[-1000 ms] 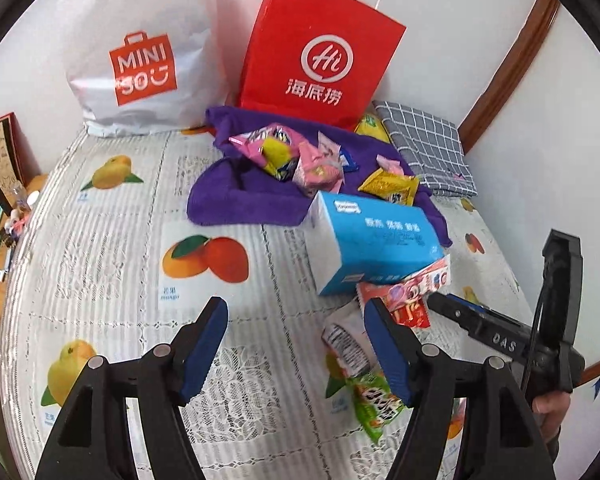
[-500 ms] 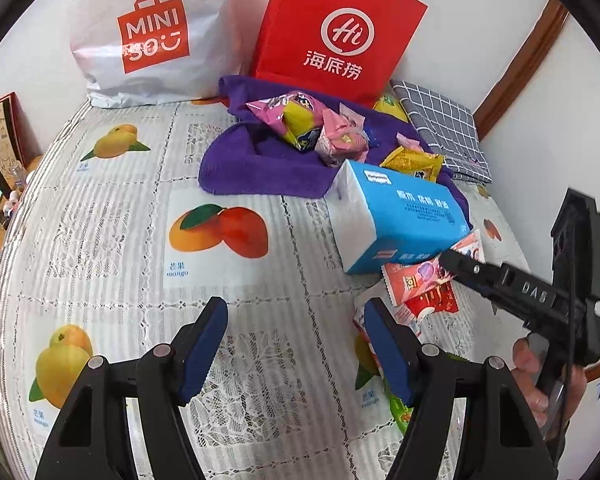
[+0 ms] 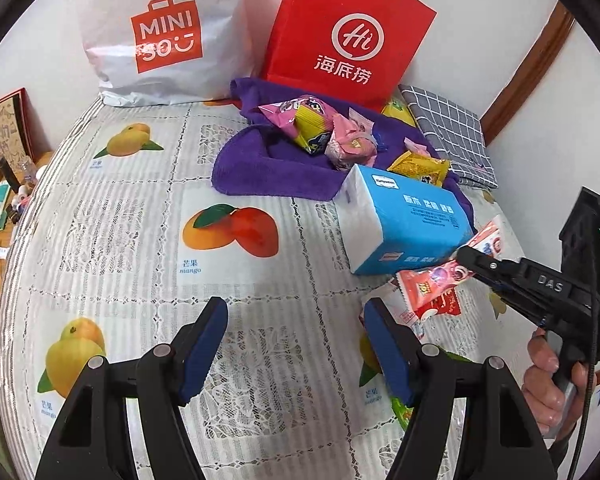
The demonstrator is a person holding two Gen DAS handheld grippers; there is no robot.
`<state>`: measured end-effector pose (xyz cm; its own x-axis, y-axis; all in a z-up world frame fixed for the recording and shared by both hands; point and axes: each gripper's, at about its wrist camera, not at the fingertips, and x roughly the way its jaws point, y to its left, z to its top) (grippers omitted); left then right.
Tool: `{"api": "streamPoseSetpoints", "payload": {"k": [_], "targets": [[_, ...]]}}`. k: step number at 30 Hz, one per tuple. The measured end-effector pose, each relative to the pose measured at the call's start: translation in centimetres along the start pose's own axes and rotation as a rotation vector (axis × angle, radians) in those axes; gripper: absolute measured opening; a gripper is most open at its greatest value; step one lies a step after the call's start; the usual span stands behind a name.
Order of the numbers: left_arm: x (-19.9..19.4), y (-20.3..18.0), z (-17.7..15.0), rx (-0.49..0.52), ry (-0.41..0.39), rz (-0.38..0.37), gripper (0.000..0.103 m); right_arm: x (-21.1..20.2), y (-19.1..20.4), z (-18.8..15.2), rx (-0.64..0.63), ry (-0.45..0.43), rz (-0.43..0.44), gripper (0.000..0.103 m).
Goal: Organize snacks
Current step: 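Reach the right tool toward the red-white candy bag beside the tissue pack, then lift the red-white candy bag with the right tool while the left tool grasps the white paper packet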
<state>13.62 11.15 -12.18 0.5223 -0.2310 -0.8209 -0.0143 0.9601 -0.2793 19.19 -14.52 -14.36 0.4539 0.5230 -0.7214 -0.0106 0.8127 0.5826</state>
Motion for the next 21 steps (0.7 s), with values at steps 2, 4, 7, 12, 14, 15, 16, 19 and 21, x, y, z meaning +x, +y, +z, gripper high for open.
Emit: {"api": "streamPoseSetpoints", "payload": {"k": [2, 4, 7, 12, 14, 15, 16, 19, 21], "targets": [[-0.2, -0.2, -0.1, -0.001, -0.002, 0.005, 0.069, -0.7, 0.0, 0.0, -0.003, -0.008, 0.020, 0.013], [-0.5, -0.4, -0.2, 0.001, -0.005, 0.007, 0.069, -1.5, 0.1, 0.0, -0.010, -0.018, 0.024, 0.010], [-0.9, -1.0, -0.3, 0.009, -0.011, 0.007, 0.069, -3.1, 0.2, -0.1, -0.035, -0.037, 0.025, 0.010], [-1.2, -2.4, -0.4, 0.024, -0.021, -0.006, 0.069, -6.8, -0.6, -0.5, -0.111, -0.055, -0.060, 0.010], [-1.1, -3.0, -0.4, 0.033, -0.019, -0.016, 0.069, -8.0, -1.2, -0.8, -0.154, -0.050, -0.112, 0.010], [-1.0, -3.5, -0.5, 0.042, -0.017, -0.021, 0.069, -8.7, -1.6, -1.1, -0.188, -0.042, -0.153, 0.010], [-0.8, -3.9, -0.5, 0.048, -0.015, -0.023, 0.069, -9.0, -1.9, -1.3, -0.220, -0.029, -0.192, 0.010], [-0.4, -5.0, -0.6, 0.063, -0.004, -0.026, 0.069, -8.9, -3.0, -1.9, -0.268, 0.013, -0.250, 0.010], [-0.1, -5.5, -0.7, 0.069, 0.003, -0.024, 0.069, -8.3, -3.9, -2.0, -0.258, 0.037, -0.250, 0.010]]}}
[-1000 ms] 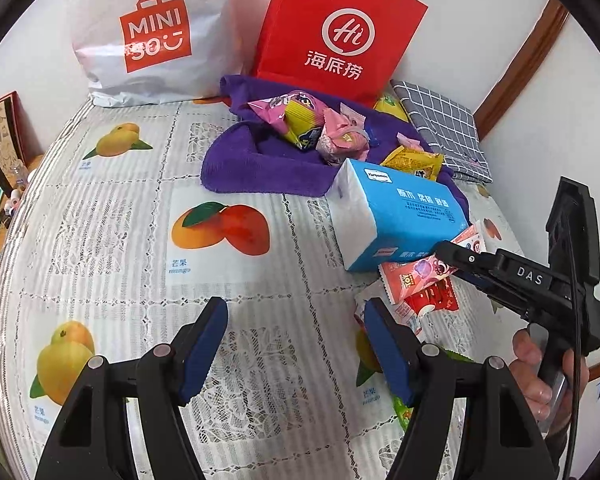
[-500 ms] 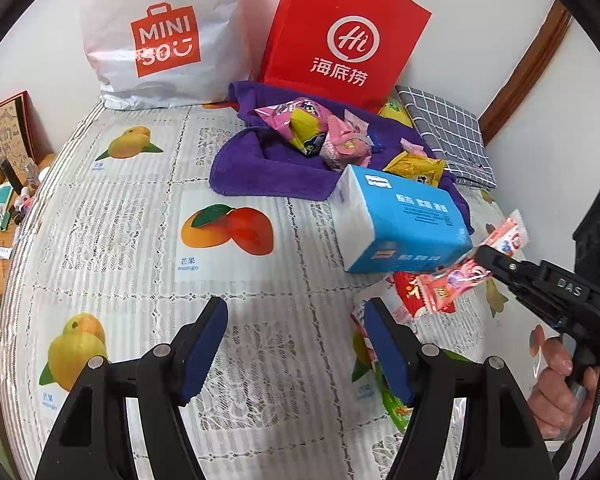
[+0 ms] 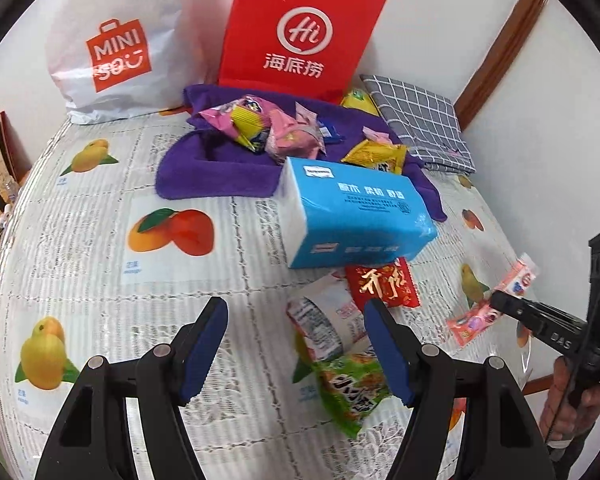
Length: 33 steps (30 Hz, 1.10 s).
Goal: Organize snacks
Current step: 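Lift the red-white candy bag with the right tool while the left tool grasps the white paper packet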
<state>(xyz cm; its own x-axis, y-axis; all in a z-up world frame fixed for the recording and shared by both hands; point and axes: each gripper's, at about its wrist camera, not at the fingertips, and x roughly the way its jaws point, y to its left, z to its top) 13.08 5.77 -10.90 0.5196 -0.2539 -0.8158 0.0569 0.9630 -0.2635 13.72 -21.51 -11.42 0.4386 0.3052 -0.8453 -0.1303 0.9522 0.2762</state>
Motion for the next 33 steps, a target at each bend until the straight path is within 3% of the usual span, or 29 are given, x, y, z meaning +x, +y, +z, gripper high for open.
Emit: {"api": "streamPoseSetpoints", "payload": {"k": [7, 15, 22, 27, 33], "targets": [[0.6, 0.1, -0.1, -0.034, 0.001, 0.005, 0.069, 3.3, -0.1, 1.2, 0.001, -0.057, 0.005, 0.017], [2.6, 0.0, -0.2, -0.057, 0.026, 0.006, 0.069, 6.7, -0.1, 1.1, -0.032, -0.003, -0.010, 0.017], [4.9, -1.9, -0.5, -0.006, 0.074, 0.037, 0.069, 7.1, -0.7, 0.2, -0.088, -0.001, -0.021, 0.018], [6.7, -2.2, -0.6, -0.057, 0.127, 0.027, 0.069, 7.7, -0.1, 0.0, -0.212, -0.018, -0.071, 0.020], [7.7, -3.1, -0.7, -0.035, 0.137, 0.074, 0.069, 7.6, -0.6, 0.0, -0.166, -0.039, -0.047, 0.020]]}}
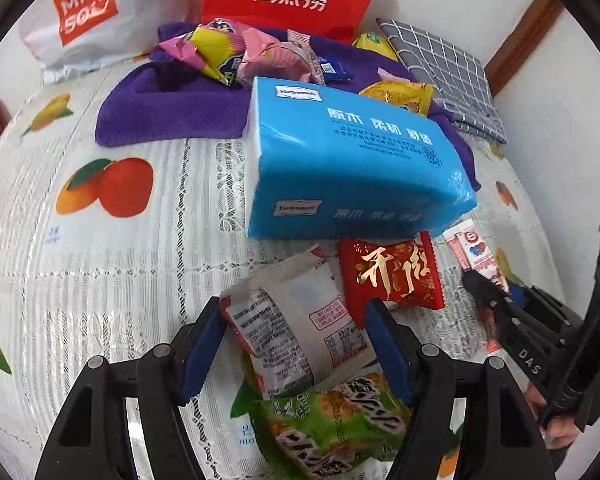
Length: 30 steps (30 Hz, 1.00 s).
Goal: Organize snacks
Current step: 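Lift the red-white candy bag with the right tool while the left tool grasps the white paper packet, then carry the red-white bag and white packet toward the purple towel with both tools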
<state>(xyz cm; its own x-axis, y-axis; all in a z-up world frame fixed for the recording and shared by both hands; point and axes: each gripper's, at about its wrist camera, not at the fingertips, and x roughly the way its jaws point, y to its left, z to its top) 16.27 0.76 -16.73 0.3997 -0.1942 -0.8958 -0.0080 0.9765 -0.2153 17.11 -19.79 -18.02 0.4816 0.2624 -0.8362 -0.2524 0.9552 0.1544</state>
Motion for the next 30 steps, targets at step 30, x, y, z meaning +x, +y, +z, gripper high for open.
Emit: {"api": "streamPoseSetpoints", "payload": {"k": [30], "targets": [[-6.9, 2.1, 0.7, -0.034, -0.143, -0.056, 0.044, -8.0, 1.9, 1.3, 0.053, -0.112, -0.024, 0.016]]}}
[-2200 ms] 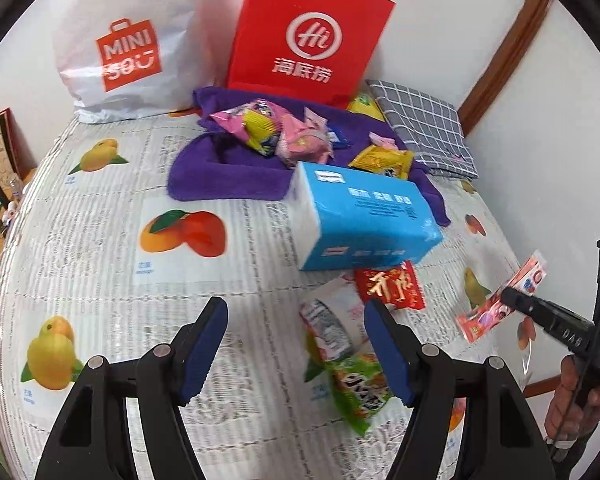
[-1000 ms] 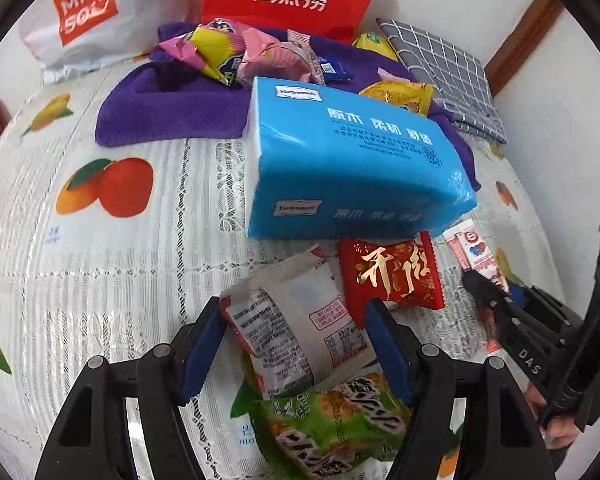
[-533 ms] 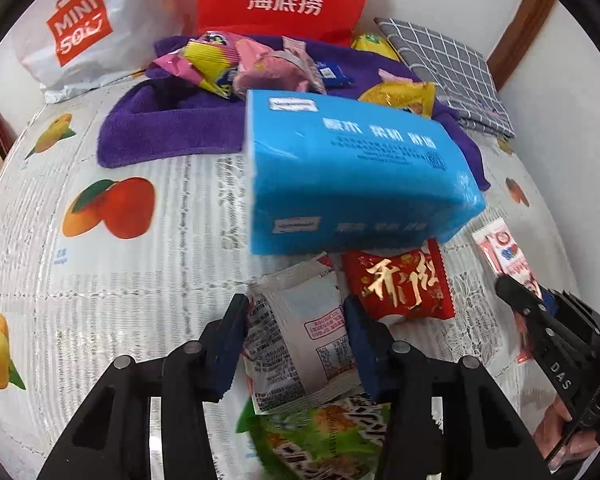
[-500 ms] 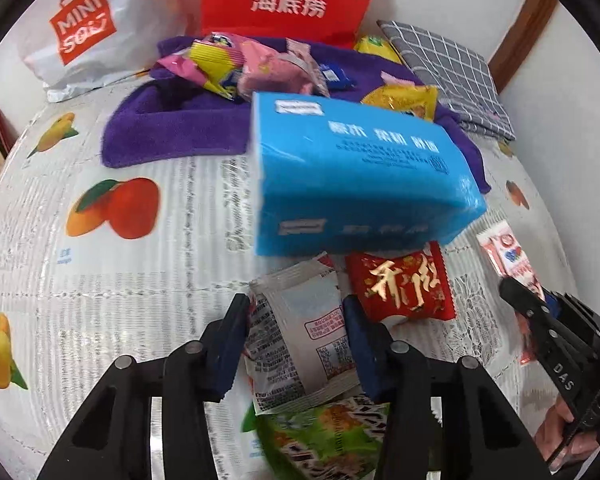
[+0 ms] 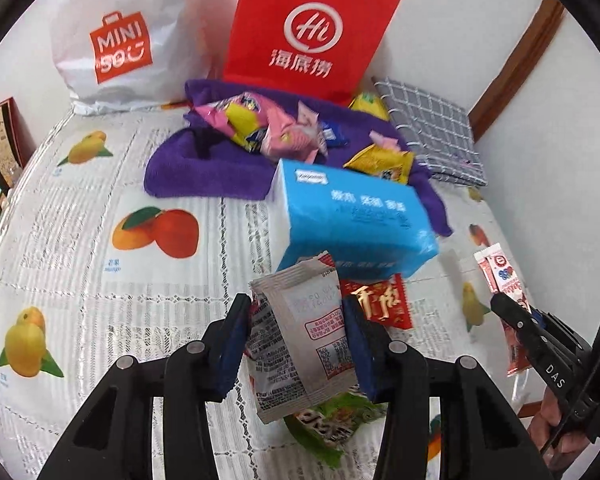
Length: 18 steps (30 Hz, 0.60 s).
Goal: Organize snacks
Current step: 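Carry the red-white bag and white packet toward the purple towel with both tools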
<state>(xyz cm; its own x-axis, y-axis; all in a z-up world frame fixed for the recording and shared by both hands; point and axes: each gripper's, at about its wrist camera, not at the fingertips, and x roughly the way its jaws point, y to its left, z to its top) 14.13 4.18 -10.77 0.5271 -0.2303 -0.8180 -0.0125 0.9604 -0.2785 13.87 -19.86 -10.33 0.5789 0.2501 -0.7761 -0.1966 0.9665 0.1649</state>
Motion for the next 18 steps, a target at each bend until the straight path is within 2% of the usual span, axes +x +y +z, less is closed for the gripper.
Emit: {"api": "streamPoseSetpoints", "payload": {"k": [9, 18], "targets": [[-2.0, -1.2, 0.8, 0.044, -0.029, -0.043, 0.044, -2.0, 1.5, 1.5, 0.021, -0.033, 0.019, 0.016], [-2.8, -1.8, 2.3, 0.072, -0.055, -0.050, 0.044, -2.5, 2.8, 3.6, 0.010, -0.064, 0.031, 0.016]]}}
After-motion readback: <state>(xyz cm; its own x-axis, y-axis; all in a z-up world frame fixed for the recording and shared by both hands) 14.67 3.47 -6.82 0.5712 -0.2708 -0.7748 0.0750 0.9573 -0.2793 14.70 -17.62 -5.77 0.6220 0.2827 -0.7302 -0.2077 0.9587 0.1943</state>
